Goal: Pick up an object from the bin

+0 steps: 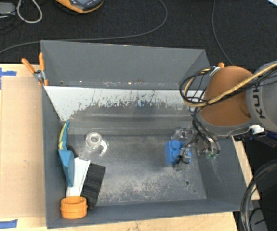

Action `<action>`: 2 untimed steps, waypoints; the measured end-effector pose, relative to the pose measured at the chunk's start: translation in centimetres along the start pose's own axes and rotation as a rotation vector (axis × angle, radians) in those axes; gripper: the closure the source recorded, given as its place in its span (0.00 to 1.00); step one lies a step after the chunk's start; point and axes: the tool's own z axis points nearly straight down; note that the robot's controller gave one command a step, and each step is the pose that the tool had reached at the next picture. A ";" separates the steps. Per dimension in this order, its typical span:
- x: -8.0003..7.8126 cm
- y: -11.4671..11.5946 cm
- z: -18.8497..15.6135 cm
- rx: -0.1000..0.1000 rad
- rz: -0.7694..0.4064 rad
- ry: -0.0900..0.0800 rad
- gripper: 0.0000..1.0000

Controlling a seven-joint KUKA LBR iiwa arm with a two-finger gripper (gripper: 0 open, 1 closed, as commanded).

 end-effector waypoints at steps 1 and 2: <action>0.0 0.0 0.0 0.000 -0.001 0.000 1.00; 0.1 0.0 -0.8 0.000 0.002 0.010 1.00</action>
Offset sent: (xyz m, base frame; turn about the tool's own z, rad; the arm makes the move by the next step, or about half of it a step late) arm 0.0224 0.0070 0.1786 0.0370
